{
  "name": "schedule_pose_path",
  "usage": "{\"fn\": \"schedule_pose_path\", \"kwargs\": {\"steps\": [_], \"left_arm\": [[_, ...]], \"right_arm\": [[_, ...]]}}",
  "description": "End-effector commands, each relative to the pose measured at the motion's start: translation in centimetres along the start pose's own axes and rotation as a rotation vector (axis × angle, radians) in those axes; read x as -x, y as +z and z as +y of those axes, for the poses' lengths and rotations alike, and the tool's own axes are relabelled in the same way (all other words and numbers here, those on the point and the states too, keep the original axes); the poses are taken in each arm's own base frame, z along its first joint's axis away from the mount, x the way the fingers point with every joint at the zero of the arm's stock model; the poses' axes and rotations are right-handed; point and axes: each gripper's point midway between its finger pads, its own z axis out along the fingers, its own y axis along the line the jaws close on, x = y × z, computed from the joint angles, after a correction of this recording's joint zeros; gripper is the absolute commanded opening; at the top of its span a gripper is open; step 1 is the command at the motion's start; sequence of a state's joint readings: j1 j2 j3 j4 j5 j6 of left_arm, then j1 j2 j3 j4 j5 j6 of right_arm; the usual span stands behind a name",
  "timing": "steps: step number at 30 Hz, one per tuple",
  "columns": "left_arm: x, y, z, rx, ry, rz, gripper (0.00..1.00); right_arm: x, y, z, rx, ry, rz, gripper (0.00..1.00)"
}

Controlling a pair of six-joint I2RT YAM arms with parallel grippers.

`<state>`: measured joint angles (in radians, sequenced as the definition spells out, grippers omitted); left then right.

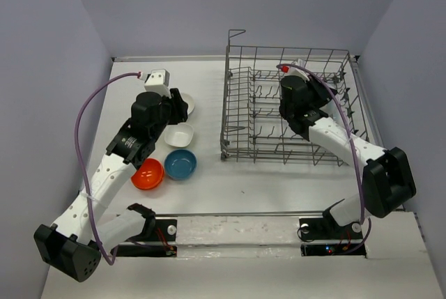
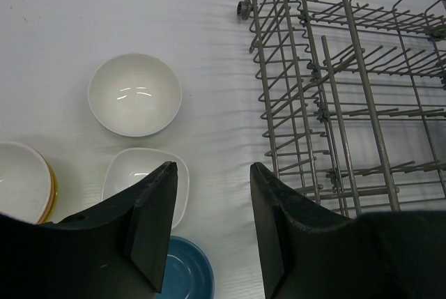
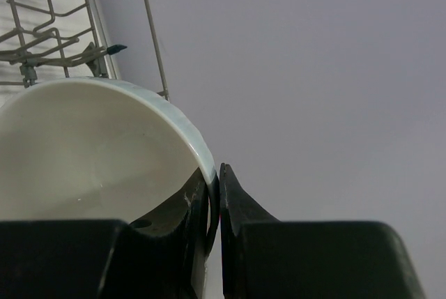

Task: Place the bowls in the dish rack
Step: Insert the bowl into the dish rack.

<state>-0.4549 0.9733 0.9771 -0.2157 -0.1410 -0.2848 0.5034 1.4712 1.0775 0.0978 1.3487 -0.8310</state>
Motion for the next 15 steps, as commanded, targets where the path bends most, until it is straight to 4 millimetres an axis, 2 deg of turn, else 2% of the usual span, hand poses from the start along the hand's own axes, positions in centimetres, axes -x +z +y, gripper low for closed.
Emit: {"fn": "schedule_pose_path", "kwargs": {"steps": [1, 15], "left_arm": [[0.8, 0.2, -0.5, -0.034, 0.004, -0.039, 0.56], [0.2, 0.4, -0.9, -0.061, -0.003, -0.021, 0.56]], "right_arm": [[-0.6, -0.2, -1.0, -0.054, 0.073, 0.033, 0.01], [-2.0, -0.3, 0.2, -0.074, 0.014, 0.072, 0.01]]}}
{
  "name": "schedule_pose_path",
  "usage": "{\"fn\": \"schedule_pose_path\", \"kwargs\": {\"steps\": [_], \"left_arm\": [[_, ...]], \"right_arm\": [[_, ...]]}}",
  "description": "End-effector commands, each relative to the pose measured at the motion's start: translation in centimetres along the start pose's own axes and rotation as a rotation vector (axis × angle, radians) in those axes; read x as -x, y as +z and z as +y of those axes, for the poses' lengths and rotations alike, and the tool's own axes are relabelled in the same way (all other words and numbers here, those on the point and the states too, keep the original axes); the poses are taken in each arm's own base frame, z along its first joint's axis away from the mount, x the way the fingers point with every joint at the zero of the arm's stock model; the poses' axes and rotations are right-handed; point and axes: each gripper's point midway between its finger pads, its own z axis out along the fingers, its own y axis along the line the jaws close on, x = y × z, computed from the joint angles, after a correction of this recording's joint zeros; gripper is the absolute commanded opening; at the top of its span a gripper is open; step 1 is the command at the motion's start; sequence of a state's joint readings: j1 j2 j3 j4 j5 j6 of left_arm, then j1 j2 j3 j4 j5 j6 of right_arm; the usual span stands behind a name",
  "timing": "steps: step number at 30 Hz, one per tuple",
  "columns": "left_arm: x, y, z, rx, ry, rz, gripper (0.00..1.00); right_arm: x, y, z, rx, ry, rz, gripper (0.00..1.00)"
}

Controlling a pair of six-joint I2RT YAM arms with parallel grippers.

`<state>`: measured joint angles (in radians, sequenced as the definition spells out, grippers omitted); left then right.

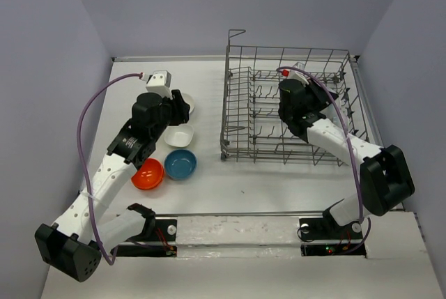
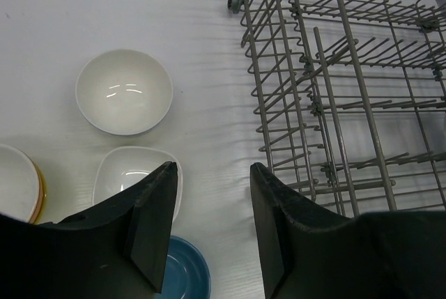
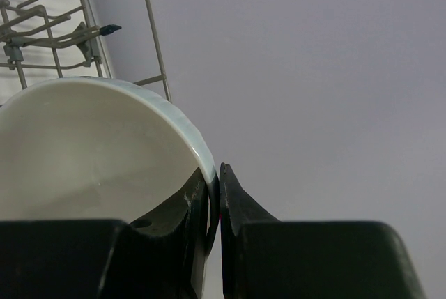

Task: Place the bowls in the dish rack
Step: Insert the bowl into the dish rack.

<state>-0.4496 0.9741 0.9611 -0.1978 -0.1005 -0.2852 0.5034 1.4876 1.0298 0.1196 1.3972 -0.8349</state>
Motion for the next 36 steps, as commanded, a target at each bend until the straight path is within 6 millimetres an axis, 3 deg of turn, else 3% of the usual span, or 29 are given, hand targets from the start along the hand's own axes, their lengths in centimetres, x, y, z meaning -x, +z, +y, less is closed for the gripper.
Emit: {"fn": "schedule_pose_path", "kwargs": {"steps": [1, 17, 36], "left_arm": [[0.7, 0.3, -0.5, -0.03, 0.002, -0.031, 0.56], [0.5, 0.3, -0.6, -0.041, 0.002, -0.026, 0.56], [0.3, 0.2, -1.0, -0.062, -0.001, -0.02, 0.56]], "right_arm": [[-0.6, -0.2, -0.6, -0.044, 0.054, 0.035, 0.01], [-1.2, -0.1, 1.1, -0.056, 0.003, 0.06, 0.01], [-2.4, -0.3, 0.9, -0.081, -0.101, 0.097, 0.01]]}}
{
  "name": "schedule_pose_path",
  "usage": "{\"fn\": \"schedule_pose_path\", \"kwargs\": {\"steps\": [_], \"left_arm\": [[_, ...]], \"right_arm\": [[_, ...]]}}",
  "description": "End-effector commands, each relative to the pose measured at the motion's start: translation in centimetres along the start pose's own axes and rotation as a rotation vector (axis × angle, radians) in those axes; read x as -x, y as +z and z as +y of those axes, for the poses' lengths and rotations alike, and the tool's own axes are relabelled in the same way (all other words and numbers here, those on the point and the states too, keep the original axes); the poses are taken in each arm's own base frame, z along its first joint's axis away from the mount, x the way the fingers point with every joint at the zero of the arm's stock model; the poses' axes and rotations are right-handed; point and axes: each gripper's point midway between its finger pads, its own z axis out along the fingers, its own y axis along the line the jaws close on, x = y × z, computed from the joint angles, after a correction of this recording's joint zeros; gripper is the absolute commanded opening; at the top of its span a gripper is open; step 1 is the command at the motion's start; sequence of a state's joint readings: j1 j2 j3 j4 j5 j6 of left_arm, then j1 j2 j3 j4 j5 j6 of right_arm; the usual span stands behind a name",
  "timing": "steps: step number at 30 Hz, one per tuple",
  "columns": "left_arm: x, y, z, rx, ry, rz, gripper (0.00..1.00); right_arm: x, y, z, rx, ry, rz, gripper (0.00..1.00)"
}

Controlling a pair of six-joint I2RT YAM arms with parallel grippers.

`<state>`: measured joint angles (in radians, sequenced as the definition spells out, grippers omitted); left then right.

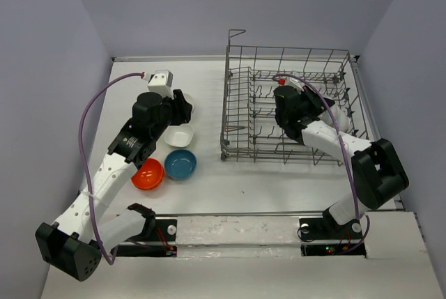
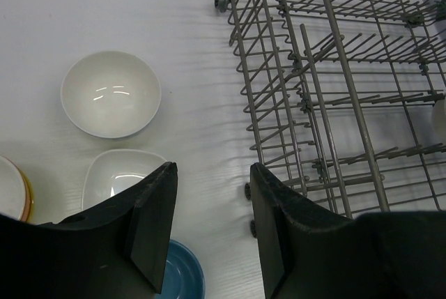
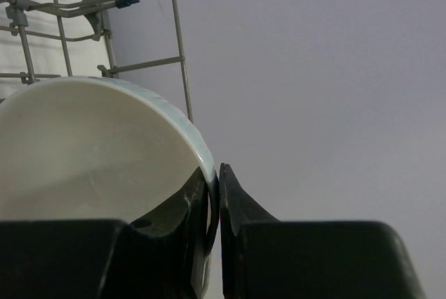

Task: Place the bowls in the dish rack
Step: Insert the bowl into the dish rack.

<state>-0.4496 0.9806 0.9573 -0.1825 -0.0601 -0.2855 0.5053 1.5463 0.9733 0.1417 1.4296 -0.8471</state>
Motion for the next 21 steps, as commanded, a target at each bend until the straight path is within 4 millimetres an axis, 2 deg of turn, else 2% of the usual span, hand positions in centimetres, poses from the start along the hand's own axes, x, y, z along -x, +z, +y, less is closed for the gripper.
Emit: {"fn": "schedule_pose_path", "kwargs": {"steps": [1, 9, 21], "left_arm": [[0.5, 0.0, -0.3, -0.024, 0.001, -0.03, 0.56], [0.7, -0.3, -0.5, -0.036, -0.003, -0.039, 0.56], [0.7, -0.4, -0.6, -0.044, -0.006, -0.039, 0.56]], "right_arm": [[-1.2, -0.4, -1.6, -0.069, -0.006, 0.073, 0.01], [-1.8, -0.4, -0.9, -0.078, -0.045, 0.089, 0.01], [-1.2, -0.4, 1.1, -0.067, -0.066, 0.076, 0.01]]}}
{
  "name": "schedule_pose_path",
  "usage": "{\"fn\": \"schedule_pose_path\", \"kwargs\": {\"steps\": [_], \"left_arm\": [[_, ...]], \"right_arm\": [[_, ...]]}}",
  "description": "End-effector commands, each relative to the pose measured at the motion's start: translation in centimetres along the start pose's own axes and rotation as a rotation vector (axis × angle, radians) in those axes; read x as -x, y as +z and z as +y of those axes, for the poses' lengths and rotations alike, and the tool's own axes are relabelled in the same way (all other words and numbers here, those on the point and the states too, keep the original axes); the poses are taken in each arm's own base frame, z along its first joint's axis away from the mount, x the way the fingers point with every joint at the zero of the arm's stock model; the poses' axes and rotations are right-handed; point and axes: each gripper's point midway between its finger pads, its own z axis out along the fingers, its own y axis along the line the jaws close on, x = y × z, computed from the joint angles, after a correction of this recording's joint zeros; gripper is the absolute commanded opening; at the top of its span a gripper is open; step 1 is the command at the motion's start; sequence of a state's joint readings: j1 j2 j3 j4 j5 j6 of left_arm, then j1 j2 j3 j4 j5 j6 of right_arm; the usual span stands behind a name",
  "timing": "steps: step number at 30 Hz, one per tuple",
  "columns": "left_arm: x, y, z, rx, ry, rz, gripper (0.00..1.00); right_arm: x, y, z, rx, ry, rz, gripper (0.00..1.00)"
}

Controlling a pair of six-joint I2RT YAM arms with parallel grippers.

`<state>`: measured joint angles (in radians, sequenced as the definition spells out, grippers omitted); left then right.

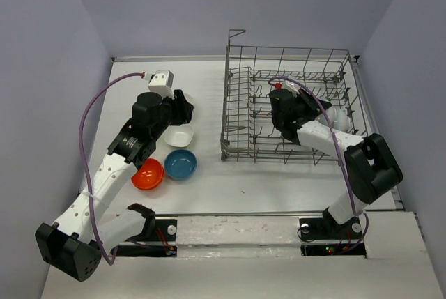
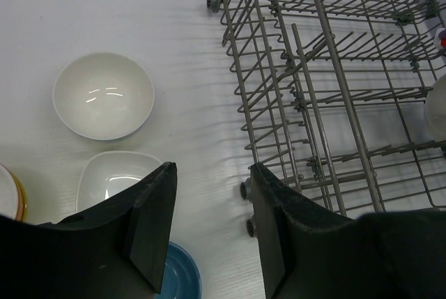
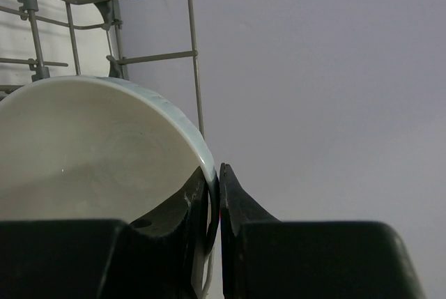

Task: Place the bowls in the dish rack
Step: Insert the bowl into the dish rack.

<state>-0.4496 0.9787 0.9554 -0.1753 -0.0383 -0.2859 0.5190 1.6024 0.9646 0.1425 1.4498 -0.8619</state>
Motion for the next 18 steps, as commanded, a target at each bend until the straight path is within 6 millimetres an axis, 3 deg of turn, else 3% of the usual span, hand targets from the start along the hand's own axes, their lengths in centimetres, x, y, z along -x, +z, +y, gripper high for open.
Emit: {"fn": "schedule_pose_path", "kwargs": {"steps": [1, 18], "left_arm": [[0.6, -0.3, -0.2, -0.021, -0.005, -0.039, 0.56], [0.5, -0.2, -0.3, -0.025, -0.003, -0.034, 0.56]], "right_arm": [[-1.1, -0.1, -0.4, -0.059, 0.012, 0.07, 0.01], [-0.9, -0.1, 2.2, -0.029, -0.042, 0.061, 0.01]]}}
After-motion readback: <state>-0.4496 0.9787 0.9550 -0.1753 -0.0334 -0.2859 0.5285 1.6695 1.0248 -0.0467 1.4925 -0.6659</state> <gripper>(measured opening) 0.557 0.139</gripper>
